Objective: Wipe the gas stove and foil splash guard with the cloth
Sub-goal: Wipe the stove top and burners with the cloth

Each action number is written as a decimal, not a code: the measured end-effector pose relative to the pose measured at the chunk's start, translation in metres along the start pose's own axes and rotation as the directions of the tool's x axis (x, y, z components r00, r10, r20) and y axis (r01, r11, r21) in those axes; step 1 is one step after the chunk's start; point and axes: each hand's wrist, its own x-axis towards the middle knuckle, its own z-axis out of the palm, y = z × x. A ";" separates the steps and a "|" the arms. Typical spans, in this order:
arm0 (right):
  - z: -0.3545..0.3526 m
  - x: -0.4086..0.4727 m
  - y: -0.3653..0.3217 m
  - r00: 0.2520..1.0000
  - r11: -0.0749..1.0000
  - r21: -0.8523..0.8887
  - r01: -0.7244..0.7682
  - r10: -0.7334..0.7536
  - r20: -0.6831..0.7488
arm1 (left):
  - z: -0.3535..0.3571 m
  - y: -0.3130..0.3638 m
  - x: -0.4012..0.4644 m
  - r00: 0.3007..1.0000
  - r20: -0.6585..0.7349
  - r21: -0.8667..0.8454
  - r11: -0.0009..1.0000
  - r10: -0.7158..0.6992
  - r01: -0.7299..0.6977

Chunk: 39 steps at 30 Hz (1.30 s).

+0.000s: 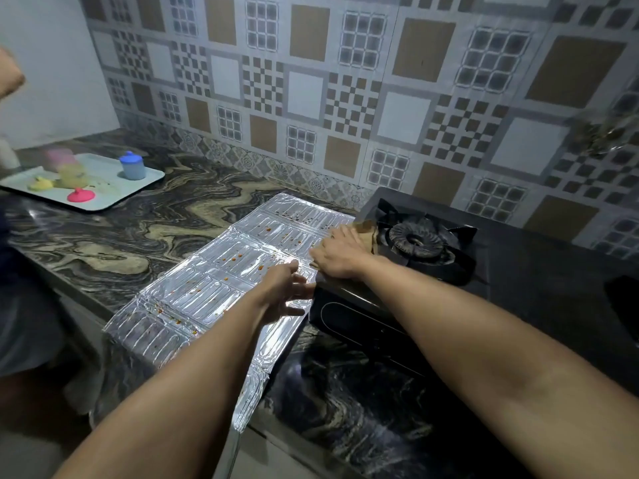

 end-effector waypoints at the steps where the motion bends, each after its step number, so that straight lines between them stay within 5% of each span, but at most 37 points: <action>1: -0.004 0.006 0.000 0.999 1.000 -0.025 -0.010 0.011 0.034 | 0.002 -0.002 -0.002 1.000 0.000 -0.021 1.000 0.008 -0.008; 3: -0.023 0.005 -0.004 0.984 0.997 -0.073 0.008 0.005 0.180 | 0.004 -0.006 -0.005 1.000 -0.002 -0.054 0.998 0.024 -0.024; 6: -0.063 -0.001 -0.002 0.856 0.984 0.166 -0.065 -0.030 0.515 | 0.005 -0.008 -0.010 0.999 -0.020 -0.050 0.998 0.044 -0.045; 8: -0.077 0.002 0.004 0.802 0.999 0.039 0.032 -0.049 0.596 | 0.006 -0.007 -0.012 0.998 -0.041 -0.028 0.998 0.055 -0.056; 11: -0.072 0.005 0.009 0.843 0.952 -0.180 0.248 -0.121 0.524 | 0.005 -0.005 -0.010 0.996 -0.058 0.039 0.997 0.065 -0.062; 16: -0.074 0.021 0.014 0.782 0.909 -0.154 0.386 -0.234 0.578 | -0.004 -0.002 0.001 0.996 -0.076 0.159 0.987 0.050 -0.037; 20: -0.082 0.044 0.010 0.727 0.929 -0.093 0.357 -0.214 0.653 | -0.008 0.003 0.011 0.995 -0.094 0.175 0.985 0.025 -0.009; 26: -0.099 0.086 0.016 0.723 0.871 -0.277 0.405 -0.120 0.680 | -0.010 0.009 0.024 0.999 -0.044 0.187 0.982 -0.006 0.014; 33: -0.102 0.120 0.016 0.793 0.815 -0.352 0.461 -0.201 0.575 | 0.011 0.028 0.032 0.996 -0.082 0.449 0.892 -0.025 0.059; 39: -0.092 0.139 0.046 0.586 0.852 -0.064 0.519 -0.301 0.752 | 0.015 0.044 0.042 0.988 -0.143 0.508 0.852 -0.060 0.125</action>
